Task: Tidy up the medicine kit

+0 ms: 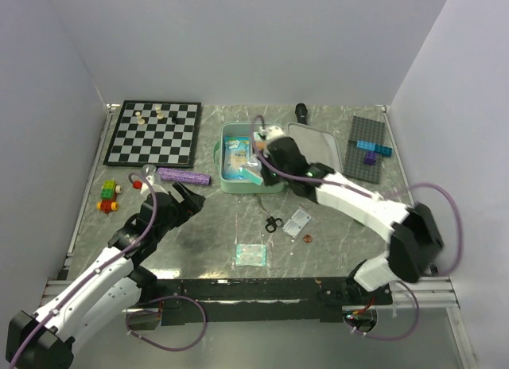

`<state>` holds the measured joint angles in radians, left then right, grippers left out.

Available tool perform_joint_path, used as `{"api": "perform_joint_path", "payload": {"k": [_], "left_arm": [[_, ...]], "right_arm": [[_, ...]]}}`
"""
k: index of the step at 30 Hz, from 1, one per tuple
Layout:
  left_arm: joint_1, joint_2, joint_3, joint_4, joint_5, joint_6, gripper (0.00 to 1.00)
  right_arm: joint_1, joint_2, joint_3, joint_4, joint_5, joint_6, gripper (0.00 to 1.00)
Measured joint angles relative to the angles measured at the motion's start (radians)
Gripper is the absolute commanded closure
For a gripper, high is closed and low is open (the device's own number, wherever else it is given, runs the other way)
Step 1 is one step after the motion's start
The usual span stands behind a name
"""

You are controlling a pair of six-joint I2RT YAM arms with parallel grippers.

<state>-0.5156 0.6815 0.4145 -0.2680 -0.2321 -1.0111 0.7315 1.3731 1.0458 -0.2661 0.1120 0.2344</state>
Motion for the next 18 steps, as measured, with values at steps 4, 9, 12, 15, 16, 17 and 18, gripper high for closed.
{"api": "perform_joint_path", "payload": {"k": [4, 9, 12, 15, 16, 17, 18], "left_arm": [[0.000, -0.007, 0.000, -0.007, -0.002, 0.006, 0.04], [0.000, -0.033, 0.000, -0.015, -0.006, 0.022, 0.04], [0.000, -0.037, 0.000, -0.015, -0.010, 0.023, 0.04], [0.000, -0.037, 0.000, -0.015, -0.011, 0.026, 0.04], [0.000, -0.036, 0.000, -0.015, -0.011, 0.027, 0.04], [0.000, -0.035, 0.000, -0.015, -0.011, 0.028, 0.04], [0.000, -0.032, 0.000, -0.015, -0.011, 0.030, 0.04]], "right_arm": [[-0.002, 0.235, 0.195, 0.018, 0.008, -0.087, 1.00], [-0.005, 0.447, 0.354, 0.009, 0.026, -0.178, 1.00], [-0.006, 0.554, 0.444, -0.028, 0.036, -0.239, 1.00], [-0.006, 0.603, 0.460, -0.045, 0.031, -0.289, 1.00], [-0.006, 0.607, 0.459, -0.052, 0.028, -0.301, 1.00], [-0.006, 0.609, 0.456, -0.059, 0.020, -0.317, 1.00], [-0.006, 0.609, 0.454, -0.061, 0.016, -0.328, 1.00]]}}
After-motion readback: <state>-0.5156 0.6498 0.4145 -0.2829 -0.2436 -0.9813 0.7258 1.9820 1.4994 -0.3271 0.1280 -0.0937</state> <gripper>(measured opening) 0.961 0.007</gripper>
